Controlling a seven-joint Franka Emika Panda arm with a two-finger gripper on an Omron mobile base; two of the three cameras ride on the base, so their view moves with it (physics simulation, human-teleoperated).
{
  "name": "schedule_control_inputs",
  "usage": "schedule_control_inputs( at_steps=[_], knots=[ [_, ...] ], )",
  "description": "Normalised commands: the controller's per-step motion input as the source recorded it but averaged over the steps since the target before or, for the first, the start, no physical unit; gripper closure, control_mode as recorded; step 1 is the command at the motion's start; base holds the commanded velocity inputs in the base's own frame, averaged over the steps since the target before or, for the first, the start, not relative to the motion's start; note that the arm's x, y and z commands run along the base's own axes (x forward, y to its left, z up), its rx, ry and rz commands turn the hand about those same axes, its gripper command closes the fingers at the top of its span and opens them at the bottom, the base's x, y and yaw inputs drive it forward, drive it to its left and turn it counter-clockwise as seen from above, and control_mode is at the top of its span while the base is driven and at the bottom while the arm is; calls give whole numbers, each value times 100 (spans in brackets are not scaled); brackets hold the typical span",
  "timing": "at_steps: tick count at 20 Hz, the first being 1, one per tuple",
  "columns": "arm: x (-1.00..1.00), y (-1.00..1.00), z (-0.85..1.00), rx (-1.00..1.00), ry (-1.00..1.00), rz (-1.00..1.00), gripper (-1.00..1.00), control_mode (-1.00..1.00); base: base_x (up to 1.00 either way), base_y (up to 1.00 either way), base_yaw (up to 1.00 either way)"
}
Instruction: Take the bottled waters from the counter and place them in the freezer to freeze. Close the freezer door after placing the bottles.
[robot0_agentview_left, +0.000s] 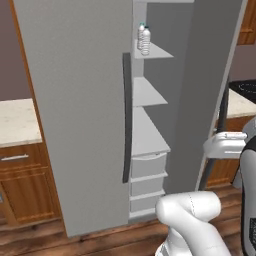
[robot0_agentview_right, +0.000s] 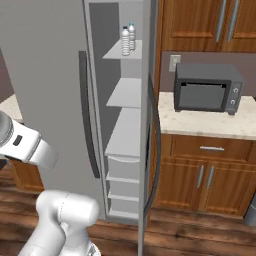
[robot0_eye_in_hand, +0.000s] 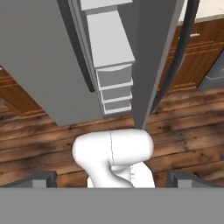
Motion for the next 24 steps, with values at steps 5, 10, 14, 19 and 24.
schedule_control_inputs(
  at_steps=[5,10,14,19,24],
  knots=[
    [0,0,0,0,0,0,-100,100,-9,-41,3],
    [0,0,0,0,0,0,-100,100,0,-41,7],
    [0,0,0,0,0,0,-100,100,2,-39,18],
    [0,0,0,0,0,0,-100,100,5,-56,14],
    [0,0,0,0,0,0,-100,100,0,-58,2]
  ],
)
